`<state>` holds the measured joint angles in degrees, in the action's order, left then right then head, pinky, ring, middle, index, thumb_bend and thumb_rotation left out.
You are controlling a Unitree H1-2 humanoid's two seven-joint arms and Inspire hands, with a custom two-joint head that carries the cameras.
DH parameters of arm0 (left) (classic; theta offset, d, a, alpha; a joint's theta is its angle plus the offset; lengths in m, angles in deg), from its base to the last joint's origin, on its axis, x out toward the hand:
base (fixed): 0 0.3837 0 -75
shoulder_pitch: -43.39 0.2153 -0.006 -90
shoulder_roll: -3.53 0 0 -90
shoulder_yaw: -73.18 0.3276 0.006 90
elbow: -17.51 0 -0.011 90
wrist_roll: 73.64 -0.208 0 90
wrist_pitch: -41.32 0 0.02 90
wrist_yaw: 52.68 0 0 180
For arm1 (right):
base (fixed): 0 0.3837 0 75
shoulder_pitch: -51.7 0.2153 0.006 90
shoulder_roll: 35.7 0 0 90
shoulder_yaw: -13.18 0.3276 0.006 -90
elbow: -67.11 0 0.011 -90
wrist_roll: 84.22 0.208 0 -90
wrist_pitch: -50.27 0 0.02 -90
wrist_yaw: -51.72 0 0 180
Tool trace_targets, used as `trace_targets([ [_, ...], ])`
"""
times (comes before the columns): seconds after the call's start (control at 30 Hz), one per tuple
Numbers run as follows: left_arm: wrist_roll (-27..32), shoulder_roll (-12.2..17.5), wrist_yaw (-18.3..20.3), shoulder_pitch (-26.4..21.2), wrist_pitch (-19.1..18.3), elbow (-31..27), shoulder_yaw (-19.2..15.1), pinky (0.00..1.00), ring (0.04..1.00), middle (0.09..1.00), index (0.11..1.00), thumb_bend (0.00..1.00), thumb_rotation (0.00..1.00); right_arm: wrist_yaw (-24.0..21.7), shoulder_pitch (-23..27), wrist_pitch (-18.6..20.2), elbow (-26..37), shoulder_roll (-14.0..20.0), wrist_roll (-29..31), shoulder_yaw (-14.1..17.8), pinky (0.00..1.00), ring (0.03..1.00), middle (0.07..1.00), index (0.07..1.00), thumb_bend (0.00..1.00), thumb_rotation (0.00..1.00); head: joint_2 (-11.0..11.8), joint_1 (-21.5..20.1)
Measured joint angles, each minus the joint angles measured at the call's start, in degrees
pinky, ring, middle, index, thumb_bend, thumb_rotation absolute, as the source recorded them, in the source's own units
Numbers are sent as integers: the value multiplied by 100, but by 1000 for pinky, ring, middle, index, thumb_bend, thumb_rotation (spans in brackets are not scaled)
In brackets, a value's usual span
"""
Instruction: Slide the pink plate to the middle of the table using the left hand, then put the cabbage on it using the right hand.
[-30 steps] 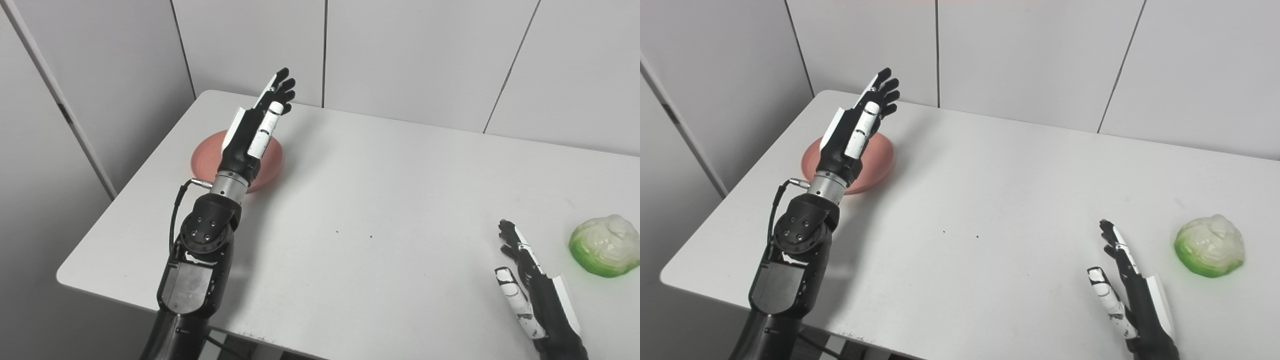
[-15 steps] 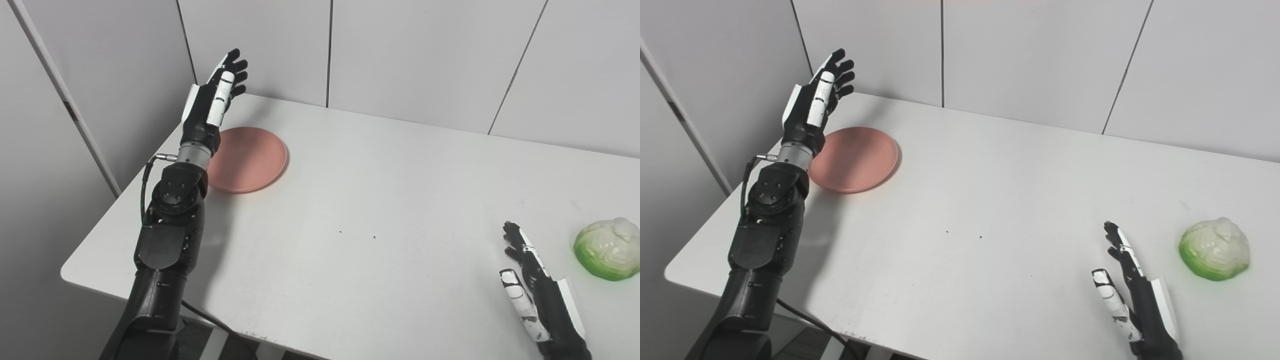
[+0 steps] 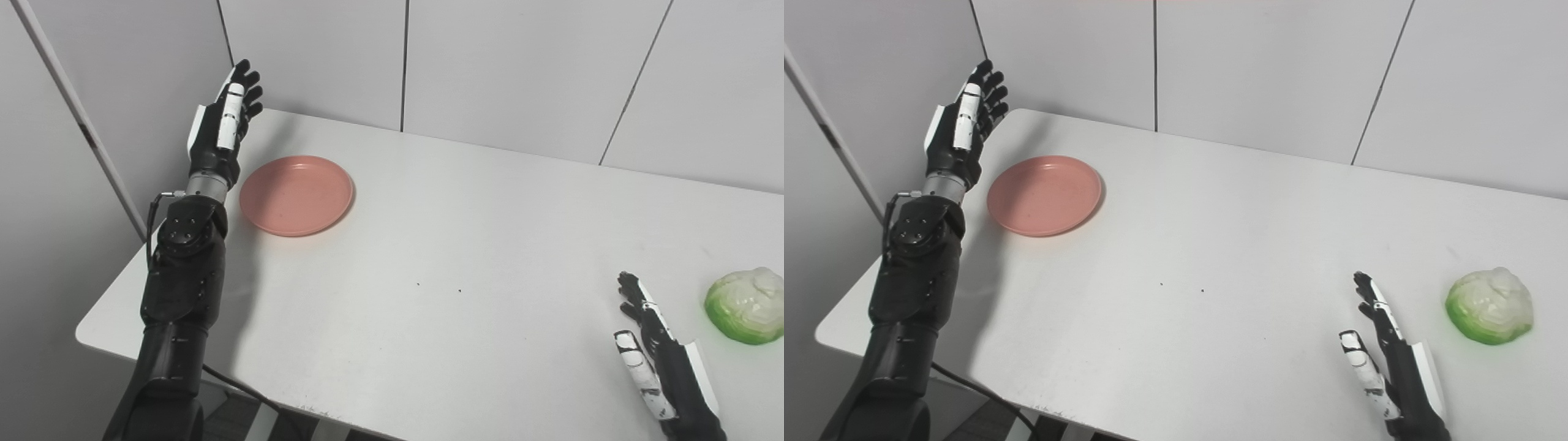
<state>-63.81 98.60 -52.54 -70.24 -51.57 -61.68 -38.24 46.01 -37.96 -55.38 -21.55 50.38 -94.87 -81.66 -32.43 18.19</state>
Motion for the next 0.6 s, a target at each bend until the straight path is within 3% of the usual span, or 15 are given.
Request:
trace_targets([
  [0.6, 122, 257, -33, 148, -11, 298, -227, 919, 925, 933, 913, 424, 1000, -18, -8, 13, 29, -2, 70, 15, 924, 947, 948, 935, 326, 1000, -9, 62],
])
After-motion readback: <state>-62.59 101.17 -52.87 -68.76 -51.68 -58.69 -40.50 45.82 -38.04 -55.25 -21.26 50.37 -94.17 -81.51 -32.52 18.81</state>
